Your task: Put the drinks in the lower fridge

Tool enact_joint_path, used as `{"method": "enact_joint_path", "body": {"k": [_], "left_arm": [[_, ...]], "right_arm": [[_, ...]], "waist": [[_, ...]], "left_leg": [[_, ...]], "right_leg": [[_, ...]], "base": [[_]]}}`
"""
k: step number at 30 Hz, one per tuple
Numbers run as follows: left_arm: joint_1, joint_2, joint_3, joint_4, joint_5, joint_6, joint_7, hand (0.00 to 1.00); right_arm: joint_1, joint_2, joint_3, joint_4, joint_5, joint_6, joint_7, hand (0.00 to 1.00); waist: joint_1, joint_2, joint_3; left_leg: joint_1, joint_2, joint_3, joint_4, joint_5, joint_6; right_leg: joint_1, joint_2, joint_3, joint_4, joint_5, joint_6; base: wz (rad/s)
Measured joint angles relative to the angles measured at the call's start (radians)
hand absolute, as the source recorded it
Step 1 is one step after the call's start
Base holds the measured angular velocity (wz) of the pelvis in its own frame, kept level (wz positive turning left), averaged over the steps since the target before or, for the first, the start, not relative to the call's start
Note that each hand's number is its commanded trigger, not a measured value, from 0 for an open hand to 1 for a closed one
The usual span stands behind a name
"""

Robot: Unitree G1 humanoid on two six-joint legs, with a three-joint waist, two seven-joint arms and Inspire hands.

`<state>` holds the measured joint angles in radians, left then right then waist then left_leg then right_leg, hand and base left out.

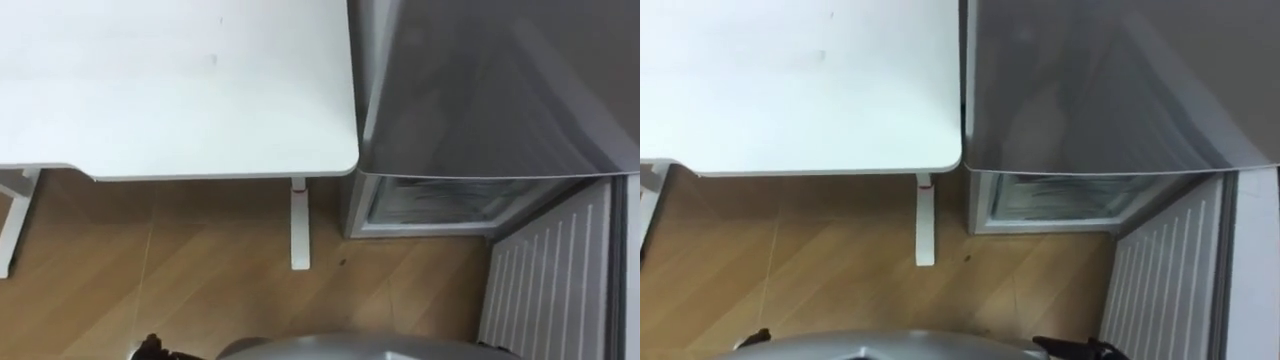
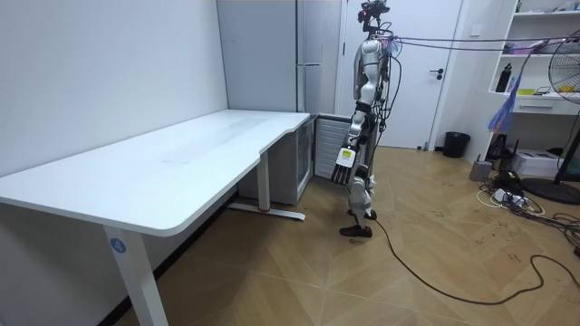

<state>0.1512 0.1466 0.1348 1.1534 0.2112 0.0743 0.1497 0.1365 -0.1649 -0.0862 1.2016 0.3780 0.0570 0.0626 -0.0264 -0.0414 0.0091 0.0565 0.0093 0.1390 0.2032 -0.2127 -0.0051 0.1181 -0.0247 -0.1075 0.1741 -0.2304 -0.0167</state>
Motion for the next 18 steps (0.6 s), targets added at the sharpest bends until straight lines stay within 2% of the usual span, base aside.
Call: {"method": "enact_joint_path", "body": {"k": [3,5,8,11,15,18], "left_arm": [[0.001,0.003,0.001,0.0,0.018,-0.006,0.01,0.0],[0.004,0.006,0.003,-0.003,0.024,-0.014,0.017,0.0],[0.006,0.015,0.008,-0.009,0.043,-0.016,0.017,0.0],[0.008,0.016,0.008,-0.028,0.068,-0.017,0.02,0.0],[0.07,0.019,0.007,-0.092,0.092,-0.013,0.032,0.0],[0.088,0.02,0.008,-0.111,0.113,-0.008,0.037,0.0]], "right_arm": [[0.001,0.0,-0.058,-0.097,-0.045,-0.002,-0.045,0.0],[0.002,0.0,-0.088,-0.193,-0.077,0.0,-0.085,0.0],[-0.002,-0.002,-0.115,-0.359,-0.108,-0.026,-0.15,0.0],[0.021,-0.001,-0.131,-0.566,-0.196,-0.03,-0.219,0.0],[0.054,-0.002,-0.157,-0.846,-0.319,-0.037,-0.285,0.0],[0.061,-0.005,-0.214,-0.987,-0.352,-0.039,-0.365,0.0]], "waist": [[-0.009,-0.008,-0.004],[-0.017,-0.011,-0.004],[-0.025,-0.017,-0.0059],[-0.027,-0.017,-0.0085],[-0.053,-0.022,-0.0118],[-0.06,-0.025,-0.0135]], "left_leg": [[0.01,-0.003,0.006,-0.006,0.001,0.002],[0.01,-0.003,0.013,-0.006,0.002,0.003],[0.01,-0.003,0.021,-0.006,0.002,0.003],[0.002,-0.004,0.024,-0.01,0.002,0.003],[0.004,-0.005,0.025,-0.018,0.003,0.004],[0.003,-0.006,0.025,-0.028,0.003,0.004]], "right_leg": [[0.003,0.0,0.013,-0.002,0.002,0.003],[-0.002,0.0,0.024,-0.004,0.002,0.003],[-0.009,0.001,0.036,-0.004,0.003,0.005],[-0.02,0.0,0.038,-0.003,0.004,0.007],[-0.025,0.001,0.053,-0.002,0.005,0.007],[-0.032,0.002,0.052,-0.001,0.005,0.007]], "base": [[-0.15],[-0.11],[-0.14],[-0.04],[-0.07],[-0.04]]}}
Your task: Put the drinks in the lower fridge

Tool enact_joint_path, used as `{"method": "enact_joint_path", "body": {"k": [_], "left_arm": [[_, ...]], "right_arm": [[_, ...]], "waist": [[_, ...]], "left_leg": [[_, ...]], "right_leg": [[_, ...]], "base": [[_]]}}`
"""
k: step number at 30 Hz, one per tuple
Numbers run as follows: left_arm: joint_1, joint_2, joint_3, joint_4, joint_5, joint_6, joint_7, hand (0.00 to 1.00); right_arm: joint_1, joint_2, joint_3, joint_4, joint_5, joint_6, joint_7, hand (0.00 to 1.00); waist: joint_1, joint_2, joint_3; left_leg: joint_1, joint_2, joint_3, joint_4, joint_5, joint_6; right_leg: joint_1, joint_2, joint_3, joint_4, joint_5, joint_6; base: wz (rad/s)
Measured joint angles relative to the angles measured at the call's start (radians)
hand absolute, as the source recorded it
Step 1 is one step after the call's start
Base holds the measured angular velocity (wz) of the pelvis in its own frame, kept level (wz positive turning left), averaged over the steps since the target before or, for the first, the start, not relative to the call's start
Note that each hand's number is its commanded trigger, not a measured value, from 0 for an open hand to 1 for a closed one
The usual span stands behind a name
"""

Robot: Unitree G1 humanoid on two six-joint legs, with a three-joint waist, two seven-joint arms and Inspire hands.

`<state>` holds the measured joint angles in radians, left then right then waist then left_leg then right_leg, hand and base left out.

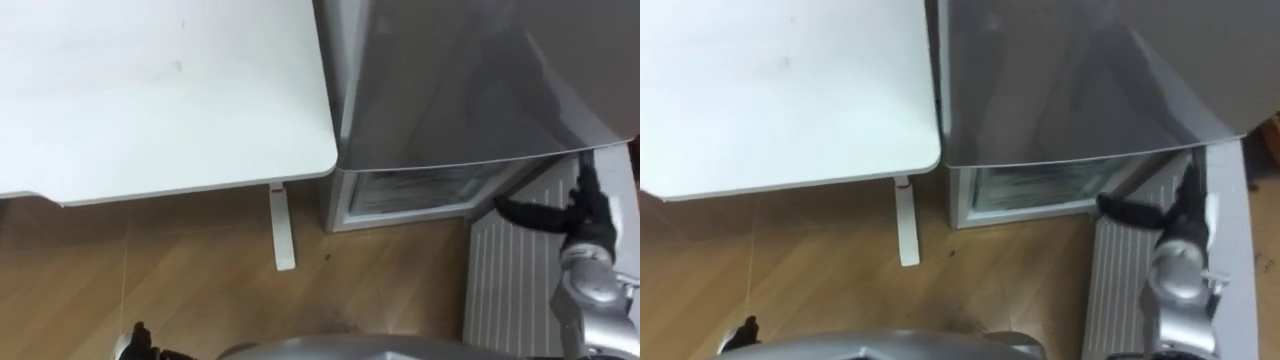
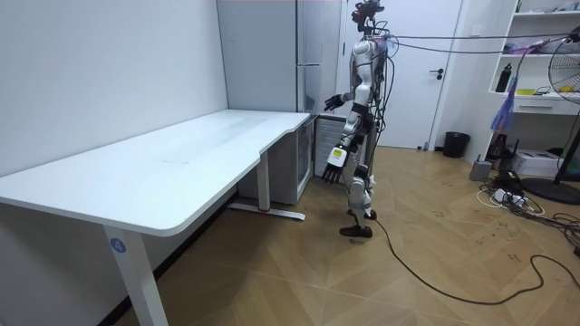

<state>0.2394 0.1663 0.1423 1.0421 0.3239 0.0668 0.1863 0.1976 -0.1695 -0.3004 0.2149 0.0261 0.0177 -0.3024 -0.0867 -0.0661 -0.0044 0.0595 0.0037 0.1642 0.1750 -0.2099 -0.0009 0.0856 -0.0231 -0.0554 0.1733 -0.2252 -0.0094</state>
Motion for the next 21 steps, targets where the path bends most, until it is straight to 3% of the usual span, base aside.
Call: {"method": "enact_joint_path", "body": {"k": [4,12,17,21], "left_arm": [[0.041,0.001,-0.002,-0.065,0.026,0.011,-0.003,0.0],[0.09,0.0,0.0,-0.099,0.042,0.034,-0.008,0.0],[0.098,0.0,0.0,-0.126,0.042,0.043,-0.024,0.0],[0.097,0.0,-0.001,-0.124,0.042,0.044,-0.024,0.0]], "right_arm": [[0.012,-0.02,-0.023,-0.098,-0.005,-0.006,-0.093,0.0],[0.022,-0.023,-0.096,-0.154,-0.028,-0.006,-0.182,0.0],[0.025,-0.026,-0.117,-0.16,-0.021,-0.006,-0.212,0.0],[0.025,-0.032,-0.117,-0.124,0.069,-0.007,-0.234,0.0]], "waist": [[-0.004,-0.004,-0.0032],[-0.021,-0.001,-0.0034],[-0.025,0.001,-0.0029],[-0.027,-0.002,-0.0008]], "left_leg": [[0.004,0.0,0.0,-0.007,0.0,0.0],[0.004,0.002,0.001,-0.006,0.0,0.0],[0.006,0.005,0.0,-0.003,0.0,0.0],[0.008,0.005,-0.002,-0.002,0.0,0.001]], "right_leg": [[0.0,0.001,0.001,-0.001,0.001,0.0],[-0.001,0.002,-0.002,0.001,0.001,0.0],[-0.003,0.005,0.001,0.013,0.001,0.0],[-0.002,0.004,0.0,0.013,0.002,-0.001]], "base": [[0.0],[0.0],[-0.01],[0.0]]}}
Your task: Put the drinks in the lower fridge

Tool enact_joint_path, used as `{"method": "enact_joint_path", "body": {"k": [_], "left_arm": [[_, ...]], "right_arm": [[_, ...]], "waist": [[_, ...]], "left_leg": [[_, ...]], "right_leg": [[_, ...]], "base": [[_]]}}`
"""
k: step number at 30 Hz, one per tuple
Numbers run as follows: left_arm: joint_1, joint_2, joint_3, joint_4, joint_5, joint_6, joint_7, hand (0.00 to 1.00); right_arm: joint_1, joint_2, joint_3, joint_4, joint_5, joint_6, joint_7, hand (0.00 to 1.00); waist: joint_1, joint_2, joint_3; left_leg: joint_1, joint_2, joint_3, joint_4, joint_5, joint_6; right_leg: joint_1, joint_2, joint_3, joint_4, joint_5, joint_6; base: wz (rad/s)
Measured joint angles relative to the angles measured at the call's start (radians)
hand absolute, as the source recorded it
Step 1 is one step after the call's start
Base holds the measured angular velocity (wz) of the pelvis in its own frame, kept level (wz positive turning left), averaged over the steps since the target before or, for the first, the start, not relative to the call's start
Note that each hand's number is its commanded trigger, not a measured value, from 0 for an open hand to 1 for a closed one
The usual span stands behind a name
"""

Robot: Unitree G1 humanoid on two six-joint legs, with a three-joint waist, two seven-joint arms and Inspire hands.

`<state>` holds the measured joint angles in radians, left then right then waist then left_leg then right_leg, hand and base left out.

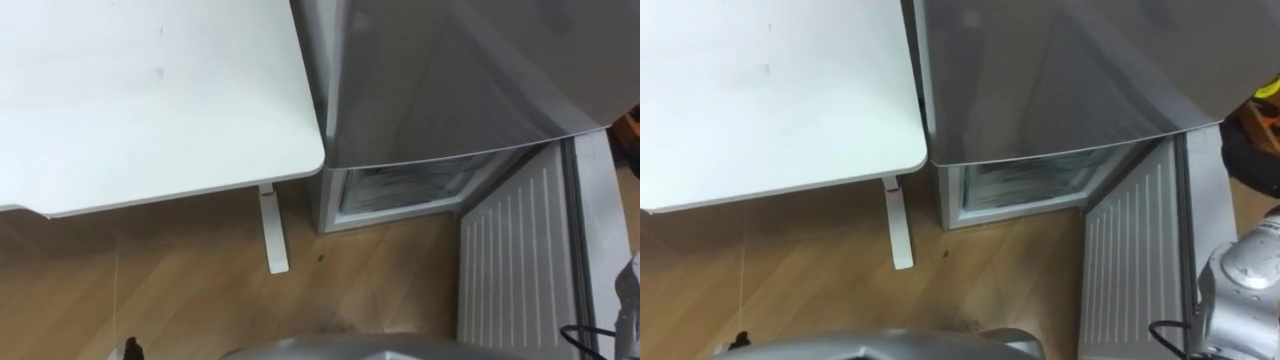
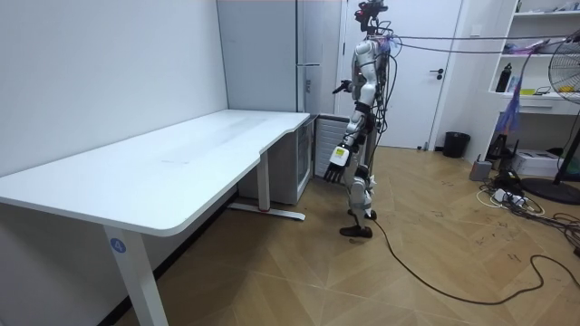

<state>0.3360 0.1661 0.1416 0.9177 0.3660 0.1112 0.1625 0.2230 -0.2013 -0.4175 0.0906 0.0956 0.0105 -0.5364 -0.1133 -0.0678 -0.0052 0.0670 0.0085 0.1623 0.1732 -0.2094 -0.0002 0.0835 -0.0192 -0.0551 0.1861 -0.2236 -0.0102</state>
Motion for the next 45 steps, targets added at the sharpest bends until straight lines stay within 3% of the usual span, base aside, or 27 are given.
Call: {"method": "enact_joint_path", "body": {"k": [3,9,12,19,24,28,33,37,40,45], "left_arm": [[0.001,0.0,0.002,0.003,0.001,0.012,0.0,0.0],[0.011,-0.001,0.038,0.006,-0.001,0.021,-0.019,0.0],[0.016,-0.001,0.041,0.006,0.0,0.031,-0.025,0.0],[0.016,-0.001,0.039,0.005,0.0,0.034,-0.026,0.0],[0.015,-0.002,0.04,0.005,0.002,0.036,-0.025,0.0],[0.014,-0.002,0.04,0.002,0.002,0.042,-0.024,0.0],[0.008,0.0,0.042,-0.001,0.0,0.042,-0.023,0.0],[0.011,0.001,0.043,0.007,0.0,0.042,-0.023,0.0],[0.018,0.001,0.042,0.007,-0.001,0.042,-0.023,0.0],[0.018,0.0,0.051,0.008,0.034,0.042,-0.041,0.0]], "right_arm": [[0.0,0.0,-0.001,0.063,0.055,0.001,-0.007,0.0],[-0.001,-0.001,-0.049,0.208,0.191,0.013,0.016,0.0],[-0.002,-0.001,-0.051,0.25,0.234,0.013,0.026,0.0],[0.005,0.001,-0.057,0.337,0.308,0.013,0.028,0.0],[0.005,0.001,-0.058,0.454,0.377,0.013,0.058,0.0],[0.006,0.001,-0.058,0.497,0.395,0.014,0.063,0.0],[0.004,-0.01,-0.06,0.524,0.423,0.012,0.075,0.0],[-0.01,-0.02,-0.076,0.6,0.464,0.002,0.096,0.0],[-0.024,-0.027,-0.076,0.655,0.548,0.003,0.107,0.0],[-0.014,-0.026,-0.078,0.672,0.807,0.0,0.154,0.0]], "waist": [[0.0,-0.007,0.0035],[-0.004,-0.014,0.0028],[-0.021,-0.025,0.0002],[-0.023,-0.042,0.0011],[-0.021,-0.032,0.0018],[-0.023,-0.019,-0.0031],[-0.023,-0.007,0.0],[-0.021,-0.009,0.0017],[-0.017,-0.02,-0.005],[-0.016,-0.028,-0.0053]], "left_leg": [[0.0,0.0,0.001,0.0,0.0,0.0],[0.0,-0.002,-0.001,-0.001,0.0,0.0],[0.0,-0.003,-0.004,-0.001,0.0,0.0],[-0.004,-0.002,-0.008,0.0,0.0,0.0],[-0.006,-0.002,-0.01,0.003,0.0,0.0],[-0.006,-0.002,-0.009,0.004,0.0,0.0],[-0.003,-0.002,-0.009,0.004,0.0,0.0],[-0.003,-0.002,-0.005,0.009,0.0,0.0],[-0.003,-0.001,-0.004,0.01,0.0,0.0],[-0.002,0.0,0.002,0.01,0.0,0.0]], "right_leg": [[0.0,0.0,0.0,-0.001,0.0,0.0],[0.002,-0.002,-0.002,-0.006,0.0,0.0],[0.007,-0.002,-0.003,-0.013,0.0,0.0],[0.003,-0.002,-0.002,-0.012,0.0,0.0],[0.003,-0.001,-0.001,-0.013,0.0,0.0],[0.001,-0.001,0.001,-0.01,0.0,0.0],[0.002,-0.001,0.002,-0.006,0.0,0.0],[0.004,0.0,0.007,-0.007,0.0,0.0],[0.004,0.0,0.009,-0.015,0.0,0.0],[0.002,0.002,0.022,-0.015,0.0,0.0]], "base": [[0.0],[0.0],[0.0],[0.0],[0.0],[0.0],[0.0],[0.0],[0.0],[-0.05]]}}
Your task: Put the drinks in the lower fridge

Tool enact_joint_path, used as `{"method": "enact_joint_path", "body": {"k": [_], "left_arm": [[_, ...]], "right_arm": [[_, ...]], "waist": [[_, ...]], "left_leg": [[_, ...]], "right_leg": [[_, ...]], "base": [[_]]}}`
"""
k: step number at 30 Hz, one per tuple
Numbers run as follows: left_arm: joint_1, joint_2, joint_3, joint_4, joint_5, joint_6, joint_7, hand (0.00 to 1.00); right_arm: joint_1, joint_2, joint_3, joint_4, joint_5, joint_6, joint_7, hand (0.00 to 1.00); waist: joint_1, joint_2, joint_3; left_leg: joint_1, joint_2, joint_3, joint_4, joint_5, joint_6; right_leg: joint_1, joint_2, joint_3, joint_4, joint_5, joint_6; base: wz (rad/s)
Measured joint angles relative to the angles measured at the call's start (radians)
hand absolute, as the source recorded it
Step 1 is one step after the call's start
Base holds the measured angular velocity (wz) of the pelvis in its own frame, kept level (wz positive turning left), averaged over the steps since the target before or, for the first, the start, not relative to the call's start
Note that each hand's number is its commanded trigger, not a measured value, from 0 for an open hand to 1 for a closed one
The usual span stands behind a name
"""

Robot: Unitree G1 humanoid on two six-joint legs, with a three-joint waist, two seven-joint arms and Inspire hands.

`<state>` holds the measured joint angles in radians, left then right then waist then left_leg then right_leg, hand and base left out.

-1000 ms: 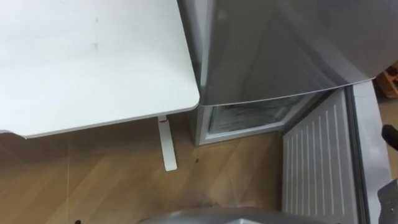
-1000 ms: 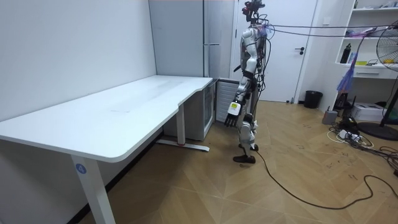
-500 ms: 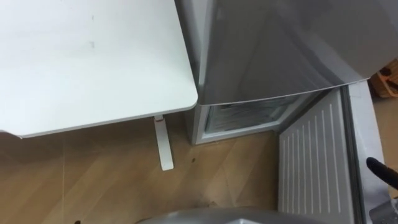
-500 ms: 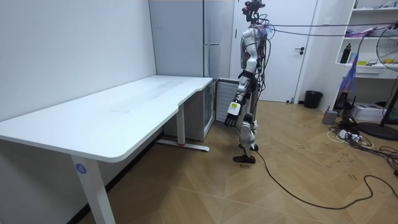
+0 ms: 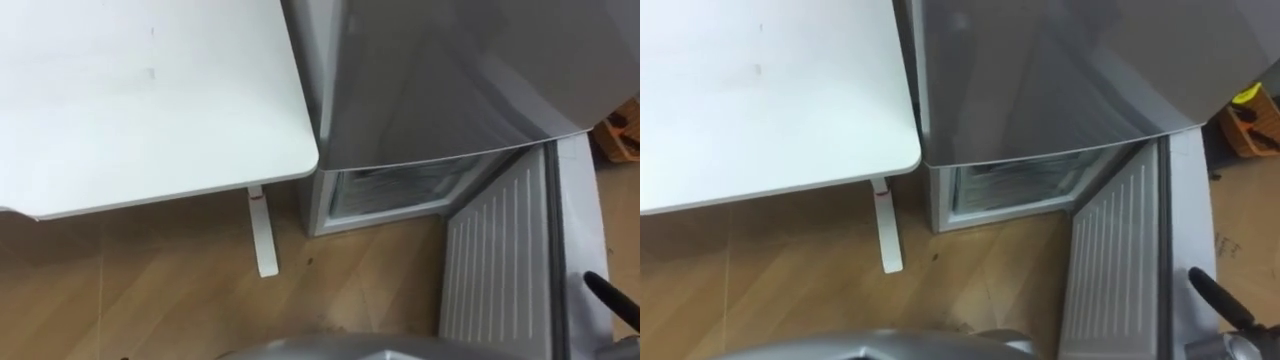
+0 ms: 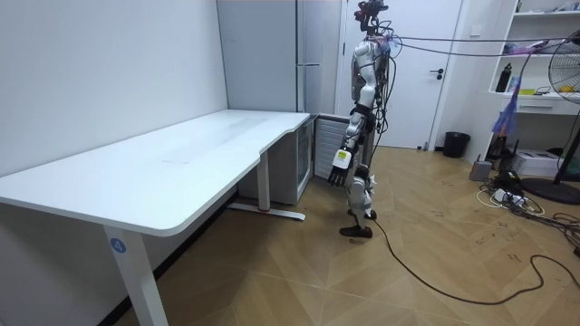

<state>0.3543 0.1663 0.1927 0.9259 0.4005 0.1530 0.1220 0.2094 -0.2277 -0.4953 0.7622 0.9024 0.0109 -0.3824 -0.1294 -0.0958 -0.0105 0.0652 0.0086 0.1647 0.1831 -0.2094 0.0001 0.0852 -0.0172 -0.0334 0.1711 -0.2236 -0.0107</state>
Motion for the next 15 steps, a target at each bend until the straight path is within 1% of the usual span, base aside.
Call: {"method": "enact_joint_path", "body": {"k": [2,3,4,6,7,9,10,11,12,13,15], "left_arm": [[-0.006,0.002,-0.002,0.0,-0.001,0.0,-0.007,0.0],[-0.012,0.002,-0.002,0.001,-0.004,0.0,-0.011,0.0],[-0.014,0.001,-0.003,0.001,-0.003,0.0,-0.014,0.0],[-0.023,0.001,-0.01,0.002,-0.002,0.0,-0.025,0.0],[-0.025,0.001,-0.011,0.002,-0.002,0.0,-0.027,0.0],[-0.04,0.004,-0.018,0.002,-0.002,0.006,-0.037,0.0],[-0.046,0.004,-0.02,0.004,-0.001,0.009,-0.042,0.0],[-0.051,0.003,-0.027,0.005,-0.002,0.013,-0.049,0.0],[-0.051,0.004,-0.036,0.004,-0.002,0.016,-0.055,0.0],[-0.051,0.004,-0.041,0.004,-0.001,0.017,-0.06,0.0],[-0.05,0.001,-0.049,0.004,-0.001,0.021,-0.07,0.0]], "right_arm": [[0.002,0.0,0.002,0.0,0.105,-0.007,0.009,0.0],[0.002,0.0,0.002,0.0,0.184,-0.013,0.02,0.0],[0.002,0.0,0.002,-0.001,0.221,-0.015,0.027,0.0],[-0.002,0.0,0.014,-0.002,0.355,-0.016,0.071,0.0],[-0.003,0.0,0.028,-0.003,0.384,-0.018,0.086,0.0],[0.006,0.003,0.095,-0.02,0.468,-0.028,0.149,0.0],[0.017,0.007,0.115,-0.036,0.487,-0.033,0.165,0.0],[0.036,0.019,0.153,-0.07,0.519,-0.04,0.202,0.0],[0.05,0.024,0.188,-0.092,0.529,-0.043,0.248,0.0],[0.058,0.024,0.209,-0.102,0.538,-0.04,0.273,0.0],[0.099,0.033,0.293,-0.168,0.562,-0.034,0.365,0.0]], "waist": [[0.0,-0.002,0.0011],[0.0,-0.002,0.0015],[0.0,-0.002,0.0015],[0.003,0.001,0.002],[0.005,0.003,0.0017],[0.012,0.01,0.0017],[0.02,0.012,0.0017],[0.034,0.018,0.0015],[0.038,0.022,0.002],[0.043,0.025,0.0022],[0.06,0.035,0.002]], "left_leg": [[0.0,0.0,0.001,0.0,0.0,0.0],[0.001,0.0,0.004,0.0,0.0,0.0],[0.001,0.0,0.004,0.0,0.0,0.0],[-0.001,0.002,0.012,0.0,0.0,0.0],[-0.003,0.002,0.013,0.0,0.0,0.0],[-0.011,0.004,0.013,0.0,0.0,0.0],[-0.012,0.004,0.015,0.0,0.0,0.0],[-0.016,0.007,0.02,0.0,0.0,0.0],[-0.019,0.008,0.02,0.001,0.0,0.0],[-0.02,0.009,0.021,0.002,0.0,0.0],[-0.02,0.01,0.023,0.002,-0.001,-0.001]], "right_leg": [[-0.001,0.0,0.001,0.001,0.0,0.0],[-0.001,0.001,0.002,0.003,0.0,0.0],[-0.001,0.001,0.001,0.004,0.0,0.0],[-0.008,0.001,0.006,0.006,0.0,0.0],[-0.013,0.001,0.008,0.009,0.001,-0.001],[-0.025,0.002,0.008,0.016,0.001,-0.001],[-0.028,0.002,0.009,0.016,0.001,-0.001],[-0.033,0.003,0.008,0.017,0.003,-0.002],[-0.036,0.004,0.007,0.016,0.006,-0.003],[-0.037,0.004,0.007,0.015,0.006,-0.003],[-0.038,0.005,0.004,0.015,0.007,-0.004]], "base": [[-0.05],[-0.04],[-0.06],[-0.1],[-0.1],[-0.06],[-0.12],[-0.11],[-0.08],[-0.03],[0.0]]}}
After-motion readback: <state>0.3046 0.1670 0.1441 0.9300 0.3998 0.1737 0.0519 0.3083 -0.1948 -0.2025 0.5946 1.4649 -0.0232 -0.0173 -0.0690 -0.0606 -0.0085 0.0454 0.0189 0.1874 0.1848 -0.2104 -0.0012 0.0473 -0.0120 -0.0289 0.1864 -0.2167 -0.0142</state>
